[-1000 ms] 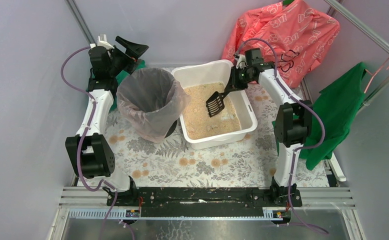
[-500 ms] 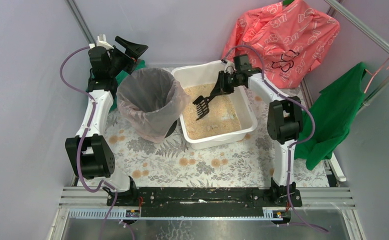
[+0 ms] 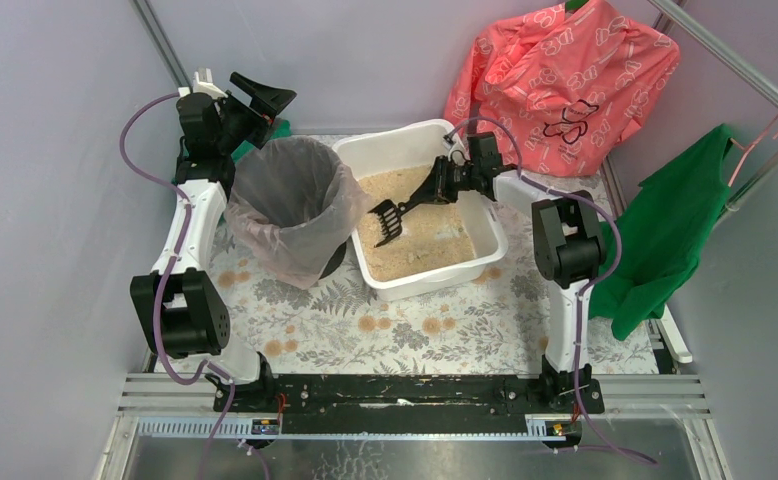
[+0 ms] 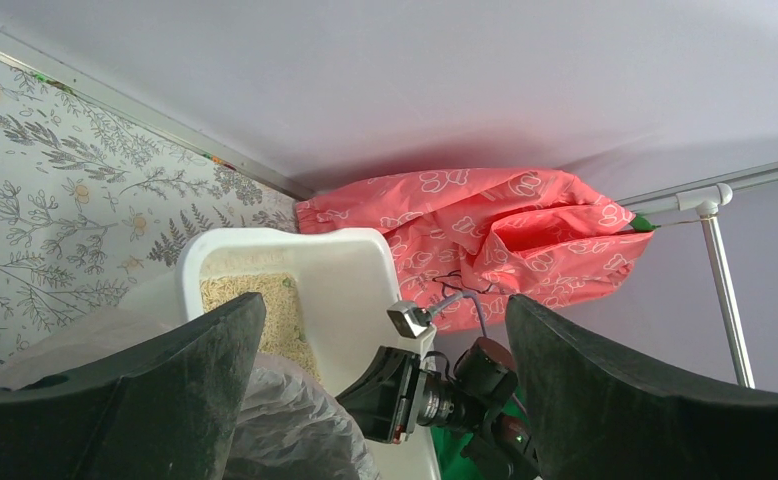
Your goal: Clean the litter box
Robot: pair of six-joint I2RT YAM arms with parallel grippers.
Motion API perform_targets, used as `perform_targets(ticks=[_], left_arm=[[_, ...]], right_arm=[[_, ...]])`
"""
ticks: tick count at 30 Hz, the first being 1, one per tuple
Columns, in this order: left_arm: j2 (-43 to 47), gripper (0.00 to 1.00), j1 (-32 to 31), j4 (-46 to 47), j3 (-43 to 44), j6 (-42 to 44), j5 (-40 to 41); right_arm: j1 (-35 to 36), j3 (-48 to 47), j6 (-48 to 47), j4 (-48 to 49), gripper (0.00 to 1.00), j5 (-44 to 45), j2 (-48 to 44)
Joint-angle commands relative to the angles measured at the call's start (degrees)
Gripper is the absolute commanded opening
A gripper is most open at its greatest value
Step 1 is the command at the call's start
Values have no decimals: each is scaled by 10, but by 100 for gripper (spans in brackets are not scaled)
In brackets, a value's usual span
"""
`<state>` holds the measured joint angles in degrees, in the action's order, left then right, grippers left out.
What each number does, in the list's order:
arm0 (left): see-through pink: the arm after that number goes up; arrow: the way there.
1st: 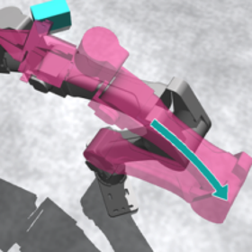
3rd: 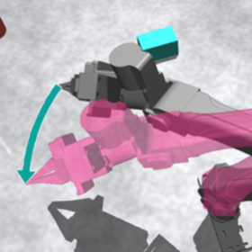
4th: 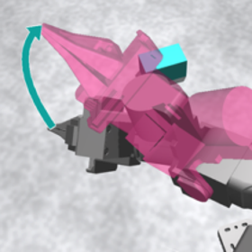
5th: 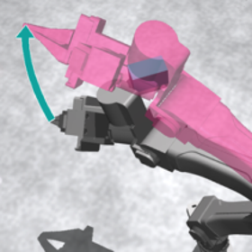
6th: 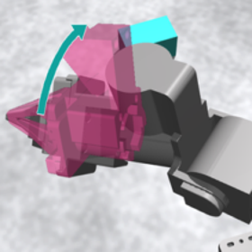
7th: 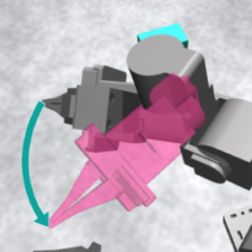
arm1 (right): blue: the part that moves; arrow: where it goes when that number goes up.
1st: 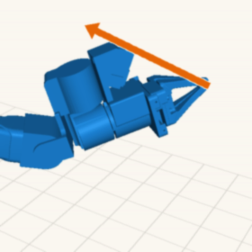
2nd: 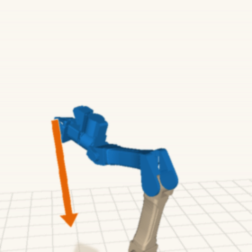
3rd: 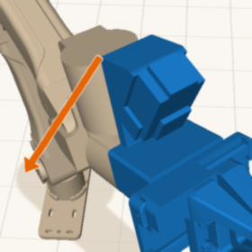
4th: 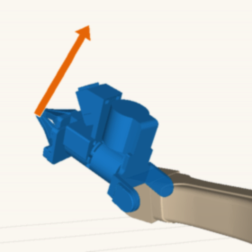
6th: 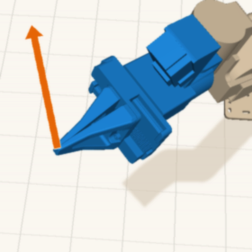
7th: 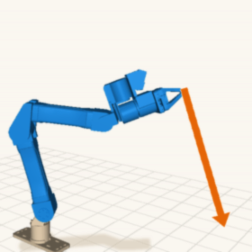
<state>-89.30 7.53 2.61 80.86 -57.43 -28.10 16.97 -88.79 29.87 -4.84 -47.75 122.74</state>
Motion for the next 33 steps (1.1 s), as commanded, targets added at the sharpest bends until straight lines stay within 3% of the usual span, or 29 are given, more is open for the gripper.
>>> perform_targets(ticks=[1, 10, 22, 33], left_arm=[[5, 99, 0, 2, 4, 12, -1], [8, 99, 1, 8, -2, 10, -4], [10, 99, 1, 12, -6, 6, -5], [3, 99, 1, 8, 4, 6, -9]], right_arm=[[3, 30, 115, 131, 0, -81, -44], [-32, -11, 91, 83, 0, -84, -77], [-112, 12, 92, 84, 0, -78, -132], [-206, 110, 165, 194, 0, -125, -179]])
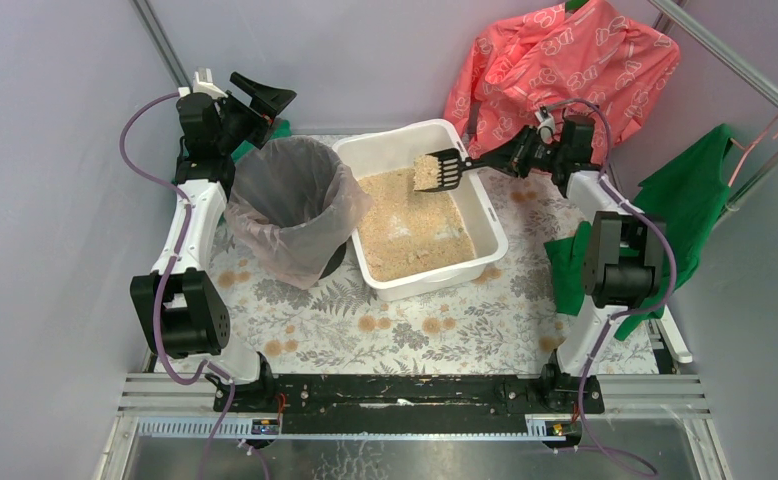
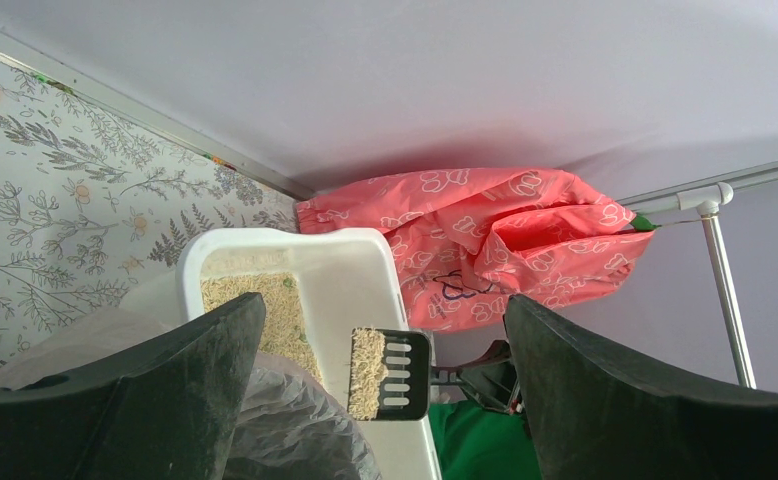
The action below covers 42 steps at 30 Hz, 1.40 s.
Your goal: Clean the litter box
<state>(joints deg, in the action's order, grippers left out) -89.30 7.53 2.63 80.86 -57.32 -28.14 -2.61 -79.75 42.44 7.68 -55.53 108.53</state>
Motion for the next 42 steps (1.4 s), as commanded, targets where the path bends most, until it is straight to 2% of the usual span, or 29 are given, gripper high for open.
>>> perform_targets(ticks=[1, 5, 8, 10, 14, 20, 26, 31, 36, 40, 42], left_arm=[[3, 99, 1, 7, 5, 7, -9], [2, 99, -1, 5, 4, 8, -5], [-3, 99, -3, 9, 7, 4, -6], [-6, 99, -5, 10, 10, 3, -8], [-3, 99, -5, 6, 10, 7, -6], [-17, 99, -15, 10, 21, 5, -10], [-15, 99, -21, 5, 25, 11, -5], [-20, 99, -20, 16, 18, 1, -9], [-16, 99, -21, 5, 27, 17, -8], [-23, 99, -23, 9, 26, 10, -10], [-23, 99, -25, 9, 30, 11, -11]], right_arm=[[-12, 24, 41, 74, 0, -48, -39], [8, 34, 79, 115, 0, -52, -29], [42, 18, 48, 72, 0, -52, -24], [31, 16, 34, 47, 0, -47, -31], [-19, 46, 93, 125, 0, -50, -37], [69, 20, 30, 46, 0, -37, -24], [30, 59, 72, 102, 0, -37, -36], [66, 35, 39, 60, 0, -43, -26], [13, 79, 85, 128, 0, -32, -41], [56, 29, -1, 14, 0, -34, -20], [45, 43, 12, 36, 0, -31, -29]])
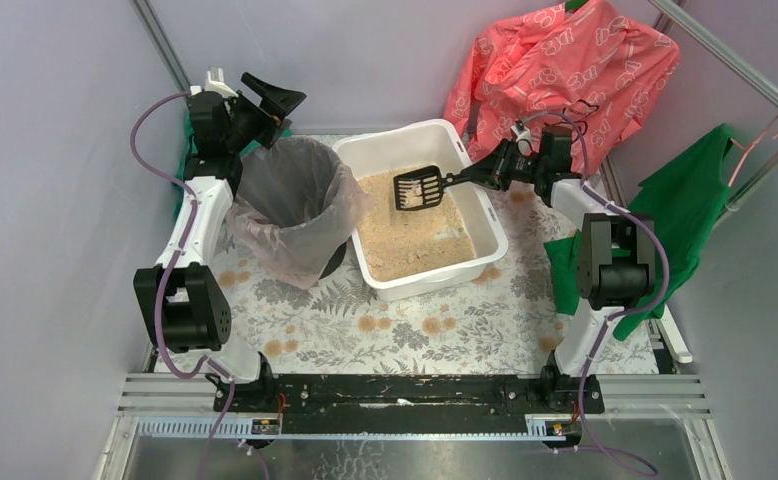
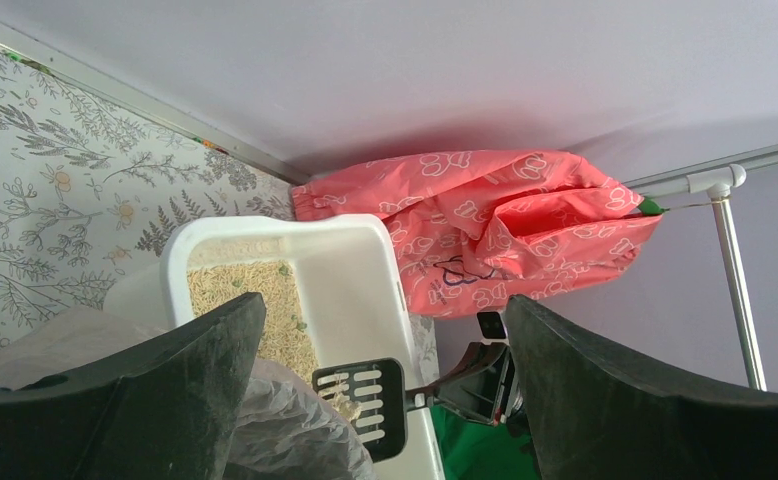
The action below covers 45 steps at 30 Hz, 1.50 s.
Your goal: Clean the litter box
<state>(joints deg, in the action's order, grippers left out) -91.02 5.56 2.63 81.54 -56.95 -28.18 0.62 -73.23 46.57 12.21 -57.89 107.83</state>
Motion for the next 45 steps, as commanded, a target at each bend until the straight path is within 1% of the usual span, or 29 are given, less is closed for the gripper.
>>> perform_targets(ticks=[1, 2, 3, 5, 6, 8, 12, 13, 14, 16, 17, 19, 21, 24, 25, 26, 30, 32, 35, 38, 41, 45], left_arm=[[-4, 99, -6, 7, 25, 10, -9], [-2, 99, -6, 3, 25, 13, -6], [-2, 99, -6, -1, 25, 16, -4], [-2, 99, -6, -2, 22, 16, -4], [-2, 99, -6, 1, 20, 13, -5], [-3, 99, -6, 7, 19, 9, -7], [1, 99, -6, 0, 22, 18, -3], [3, 99, -6, -3, 20, 20, -3], [3, 99, -6, -3, 18, 20, -4], [4, 99, -6, 3, 9, 14, -6], [3, 99, -7, 8, 6, 10, -7], [0, 99, -7, 14, 8, 5, -9], [-2, 99, -7, 13, 16, 6, -11], [4, 99, -7, -1, 24, 19, -5], [5, 99, -7, -3, 21, 21, -5], [5, 99, -7, -2, 18, 21, -5], [0, 99, -8, 19, 6, 1, -14], [0, 99, -8, 17, 14, 4, -14], [6, 99, -9, 3, 19, 18, -10], [12, 99, -9, 4, 7, 16, -10], [11, 99, -8, 9, 4, 11, -13], [10, 99, -8, 14, 8, 10, -13]], right_arm=[[1, -7, -5, 22, 0, -7, -29], [-2, 7, 15, 54, 0, -8, -32], [-15, 10, 17, 57, 0, -3, -34], [-10, 1, -7, 30, 0, 0, -25], [18, -12, -26, 6, 0, -5, -17], [35, -30, -63, -45, 0, 3, -14], [-1, 1, -27, 7, 0, 12, -34], [-21, 3, -26, 9, 0, 12, -35], [-26, 2, -32, 5, 0, 12, -33], [-16, -9, -37, -5, 0, 8, -23], [1, -16, -38, -8, 0, 4, -18], [31, -37, -81, -61, 0, 13, -14], [21, -31, -102, -84, 0, 28, -27], [-38, 5, -58, -24, 0, 19, -44], [-44, 3, -55, -23, 0, 15, -43], [-41, -6, -59, -32, 0, 15, -38], [18, -35, -82, -70, 0, 11, -28], [4, -20, -78, -65, 0, 16, -41], [-40, 17, -25, -1, 0, -2, -55], [-40, 11, -9, 11, 0, -2, -61], [-36, 11, 36, 55, 0, -3, -68], [-36, -18, 46, 44, 0, 1, -82]])
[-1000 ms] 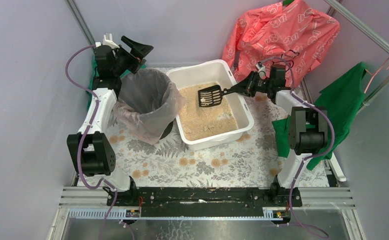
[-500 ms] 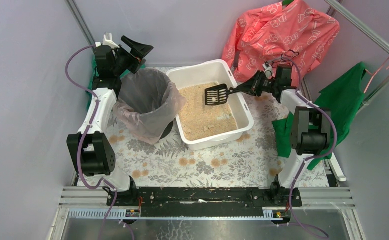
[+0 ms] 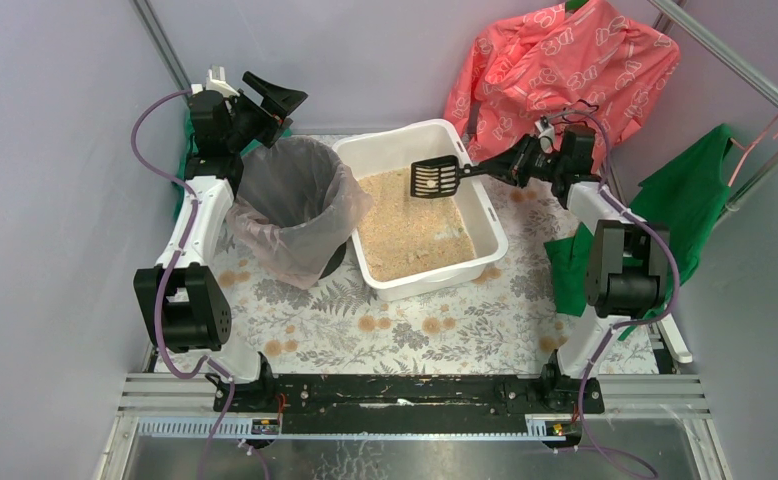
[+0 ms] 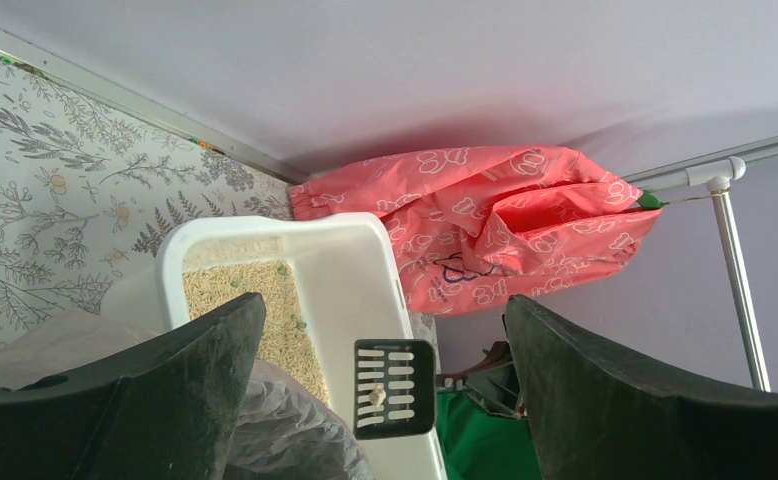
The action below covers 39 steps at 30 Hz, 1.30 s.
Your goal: Clean the litter box
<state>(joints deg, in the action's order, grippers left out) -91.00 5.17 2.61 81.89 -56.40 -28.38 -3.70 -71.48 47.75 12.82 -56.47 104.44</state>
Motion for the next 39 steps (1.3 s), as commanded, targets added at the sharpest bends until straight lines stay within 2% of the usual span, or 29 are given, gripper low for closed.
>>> perform_targets(ticks=[1, 9, 12, 23, 33, 39], left_arm=[[10, 99, -4, 16, 5, 4, -12], [13, 99, -3, 17, -5, 3, -3], [11, 99, 1, 9, 6, 8, -2], [24, 99, -1, 19, 2, -6, -3], [26, 99, 0, -1, 6, -5, -2], [24, 99, 2, -36, 11, 1, 7]], right_arm=[[8, -47, 40, 37, 0, -17, -48], [33, -179, 37, -23, 0, -11, -30], [67, -250, 16, -74, 0, 1, -11], [173, -461, 37, -124, 0, 3, 81], [279, -607, -72, -278, 0, 28, 155], [331, -642, -200, -352, 0, 98, 152]])
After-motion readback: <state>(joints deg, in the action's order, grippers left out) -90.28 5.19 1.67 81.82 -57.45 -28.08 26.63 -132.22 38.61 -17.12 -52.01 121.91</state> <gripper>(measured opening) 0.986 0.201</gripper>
